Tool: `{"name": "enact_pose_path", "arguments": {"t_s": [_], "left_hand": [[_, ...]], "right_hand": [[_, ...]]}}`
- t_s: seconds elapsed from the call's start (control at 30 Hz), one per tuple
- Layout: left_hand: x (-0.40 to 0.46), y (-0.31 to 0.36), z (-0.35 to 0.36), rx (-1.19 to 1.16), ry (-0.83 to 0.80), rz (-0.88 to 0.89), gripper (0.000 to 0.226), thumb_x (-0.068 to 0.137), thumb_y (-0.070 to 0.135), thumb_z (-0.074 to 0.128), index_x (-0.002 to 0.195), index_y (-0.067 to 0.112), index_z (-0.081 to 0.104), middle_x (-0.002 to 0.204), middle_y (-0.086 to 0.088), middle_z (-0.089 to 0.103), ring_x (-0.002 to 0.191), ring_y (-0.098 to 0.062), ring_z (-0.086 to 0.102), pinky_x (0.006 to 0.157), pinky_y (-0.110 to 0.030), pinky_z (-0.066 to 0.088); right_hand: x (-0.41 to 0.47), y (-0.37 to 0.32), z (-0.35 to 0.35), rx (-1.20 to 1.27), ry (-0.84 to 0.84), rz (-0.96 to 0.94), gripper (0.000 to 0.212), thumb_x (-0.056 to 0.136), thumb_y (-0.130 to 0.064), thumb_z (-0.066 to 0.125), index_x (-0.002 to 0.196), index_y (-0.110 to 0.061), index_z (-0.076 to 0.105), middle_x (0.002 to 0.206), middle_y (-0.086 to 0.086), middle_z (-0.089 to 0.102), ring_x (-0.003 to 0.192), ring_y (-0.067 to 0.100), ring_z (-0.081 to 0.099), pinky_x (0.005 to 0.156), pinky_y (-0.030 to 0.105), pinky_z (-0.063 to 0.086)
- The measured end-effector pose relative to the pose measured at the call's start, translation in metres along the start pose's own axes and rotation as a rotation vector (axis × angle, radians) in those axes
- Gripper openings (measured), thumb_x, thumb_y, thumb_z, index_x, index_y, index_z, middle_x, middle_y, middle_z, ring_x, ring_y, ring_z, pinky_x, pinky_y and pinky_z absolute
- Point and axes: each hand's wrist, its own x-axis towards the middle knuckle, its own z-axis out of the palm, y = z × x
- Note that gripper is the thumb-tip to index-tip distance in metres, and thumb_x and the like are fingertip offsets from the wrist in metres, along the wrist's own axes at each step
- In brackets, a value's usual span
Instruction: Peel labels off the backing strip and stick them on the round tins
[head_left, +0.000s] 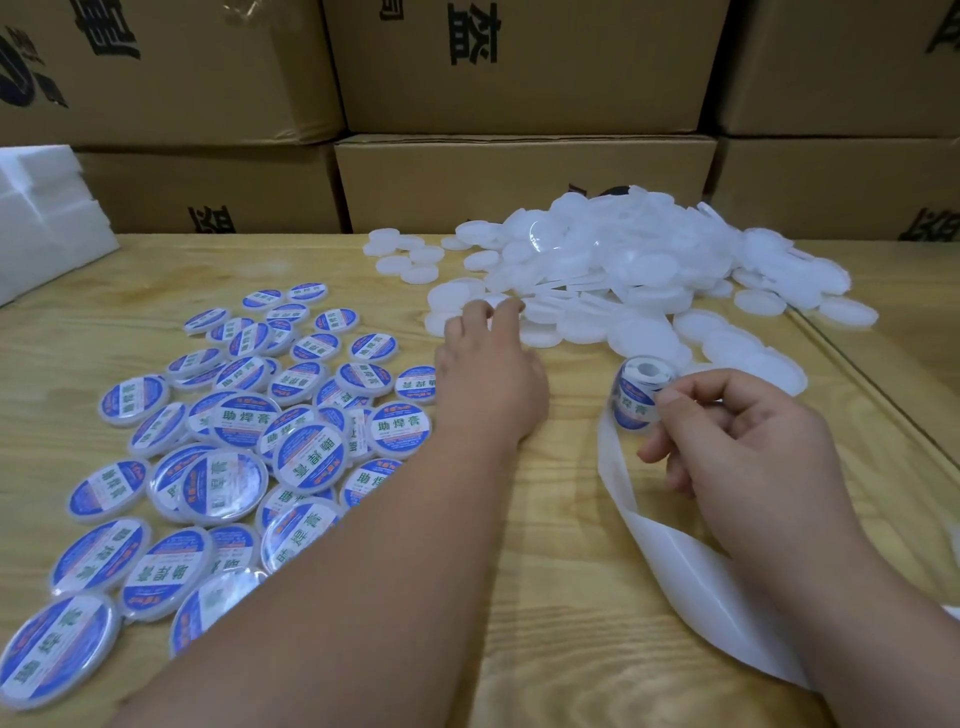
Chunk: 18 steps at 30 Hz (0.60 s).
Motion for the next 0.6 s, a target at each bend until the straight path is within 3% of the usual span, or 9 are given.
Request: {"name": "enact_pose_path", "arguments": {"t_s": [0.17, 0.23, 0.33, 0.43, 0.6], "left_hand": [[0.029, -0.003, 0.014, 0.121, -0.135, -0.094, 0.070, 0.096, 0.049, 0.044, 0.158, 0.032, 0.016, 0.166, -0.007, 0.013, 0.146, -0.031, 0.018, 0.114, -0.046, 0.022], [0.036, -0.004, 0.017, 0.124, -0.126, -0.118, 0.061, 0.099, 0.050, 0.039, 0.154, 0.027, 0.028, 0.161, -0.008, 0.028, 0.143, -0.030, 0.026, 0.113, -0.046, 0.023], [0.042, -0.006, 0.016, 0.099, -0.060, -0.146, 0.038, 0.100, 0.046, 0.044, 0.131, 0.024, 0.051, 0.136, -0.004, 0.052, 0.126, -0.029, 0.043, 0.103, -0.043, 0.033], [0.040, -0.007, 0.012, 0.087, -0.034, -0.132, 0.024, 0.099, 0.038, 0.050, 0.117, 0.023, 0.058, 0.126, -0.004, 0.053, 0.118, -0.028, 0.045, 0.098, -0.040, 0.037], [0.031, -0.002, 0.006, 0.058, 0.051, -0.058, 0.014, 0.099, 0.036, 0.054, 0.093, 0.024, 0.052, 0.113, 0.000, 0.056, 0.110, -0.026, 0.048, 0.092, -0.039, 0.040]], "right_hand": [[0.004, 0.001, 0.000, 0.008, 0.018, 0.014, 0.014, 0.095, -0.019, 0.066, 0.081, -0.020, 0.068, 0.061, 0.001, 0.071, 0.047, 0.004, 0.057, 0.045, 0.012, 0.042], [0.004, 0.002, -0.001, -0.001, 0.016, 0.013, 0.014, 0.095, -0.020, 0.066, 0.082, -0.021, 0.068, 0.060, 0.000, 0.071, 0.047, 0.005, 0.056, 0.046, 0.014, 0.044], [0.004, 0.002, -0.001, -0.029, 0.018, 0.006, 0.013, 0.095, -0.021, 0.066, 0.082, -0.021, 0.068, 0.060, -0.001, 0.070, 0.048, 0.004, 0.056, 0.052, 0.020, 0.048], [0.005, 0.002, -0.002, -0.053, 0.035, -0.005, 0.013, 0.094, -0.021, 0.065, 0.081, -0.022, 0.067, 0.060, -0.002, 0.070, 0.049, 0.002, 0.057, 0.058, 0.026, 0.045], [0.005, 0.004, -0.001, -0.107, 0.034, -0.031, 0.017, 0.092, -0.026, 0.065, 0.075, -0.024, 0.067, 0.064, -0.004, 0.070, 0.050, 0.002, 0.057, 0.053, 0.016, 0.043]]}}
